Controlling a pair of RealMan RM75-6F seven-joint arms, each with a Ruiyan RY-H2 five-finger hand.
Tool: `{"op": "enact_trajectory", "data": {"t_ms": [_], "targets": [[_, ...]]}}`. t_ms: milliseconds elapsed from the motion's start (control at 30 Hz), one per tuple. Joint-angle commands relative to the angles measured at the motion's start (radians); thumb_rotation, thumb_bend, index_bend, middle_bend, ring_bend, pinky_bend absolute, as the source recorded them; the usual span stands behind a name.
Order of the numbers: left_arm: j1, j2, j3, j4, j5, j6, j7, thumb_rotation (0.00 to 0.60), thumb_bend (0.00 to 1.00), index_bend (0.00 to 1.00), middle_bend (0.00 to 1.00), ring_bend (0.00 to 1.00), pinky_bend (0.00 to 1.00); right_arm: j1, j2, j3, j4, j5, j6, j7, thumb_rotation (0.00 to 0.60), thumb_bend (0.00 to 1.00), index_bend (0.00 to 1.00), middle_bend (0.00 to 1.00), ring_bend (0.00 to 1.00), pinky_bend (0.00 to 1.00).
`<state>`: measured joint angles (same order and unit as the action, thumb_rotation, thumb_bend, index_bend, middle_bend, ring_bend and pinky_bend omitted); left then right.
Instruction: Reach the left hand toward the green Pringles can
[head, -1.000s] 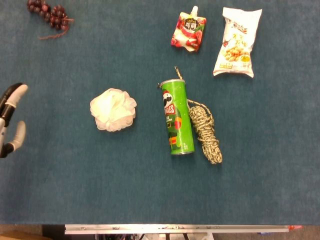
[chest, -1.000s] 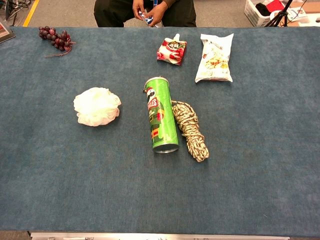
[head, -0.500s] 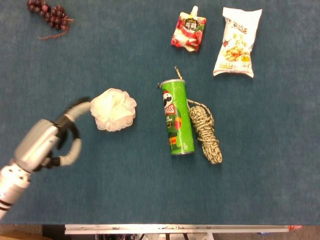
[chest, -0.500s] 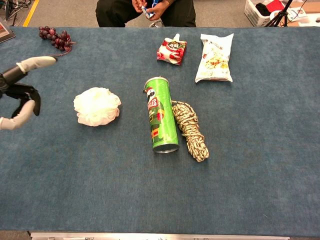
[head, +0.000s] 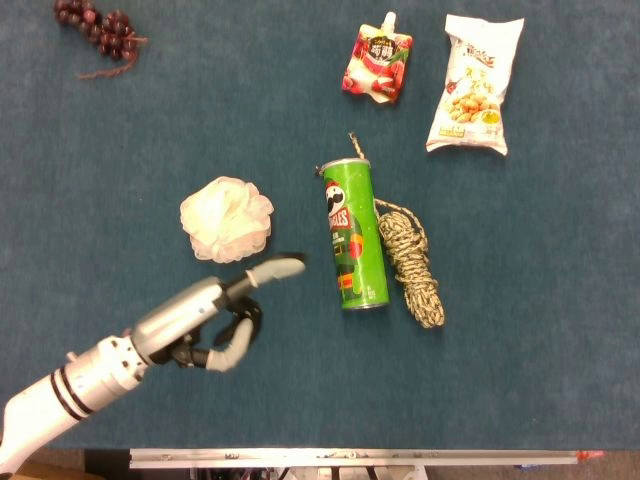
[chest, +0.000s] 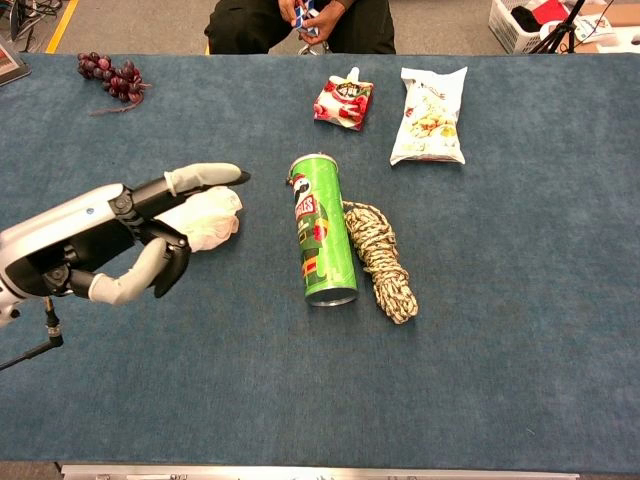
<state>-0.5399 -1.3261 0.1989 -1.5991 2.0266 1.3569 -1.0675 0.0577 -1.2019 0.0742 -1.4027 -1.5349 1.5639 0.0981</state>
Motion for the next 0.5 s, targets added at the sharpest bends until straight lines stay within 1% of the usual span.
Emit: {"op": "enact_trajectory", "data": {"t_ms": [33, 333, 500], "targets": [[-0.033, -0.016, 0.018, -0.01, 0.015, 0.004, -0.043, 0.6, 0.75, 0.03, 0.0, 0.67, 0.82, -0.001, 0.0, 0.0, 0.001, 0.002, 0.0, 0.0, 0.6, 0.9, 0.32, 0.35, 0.32, 0.63], [-0.06, -0.052, 0.04, -0.008, 0.008, 0.034, -0.071, 0.6, 0.75, 0.05, 0.01, 0.67, 0.82, -0.003, -0.001, 0.0, 0.003, 0.005, -0.004, 0.0, 0.6, 0.9, 0.32, 0.35, 0.32, 0.63], [-0.06, -0.076, 0.034, 0.0, -0.021, 0.05, -0.067, 0.6, 0.77, 0.06, 0.02, 0.68, 0.82, -0.003, 0.0, 0.0, 0.002, 0.007, -0.007, -0.003, 0.6, 0.9, 0.32, 0.35, 0.32, 0.63]]}}
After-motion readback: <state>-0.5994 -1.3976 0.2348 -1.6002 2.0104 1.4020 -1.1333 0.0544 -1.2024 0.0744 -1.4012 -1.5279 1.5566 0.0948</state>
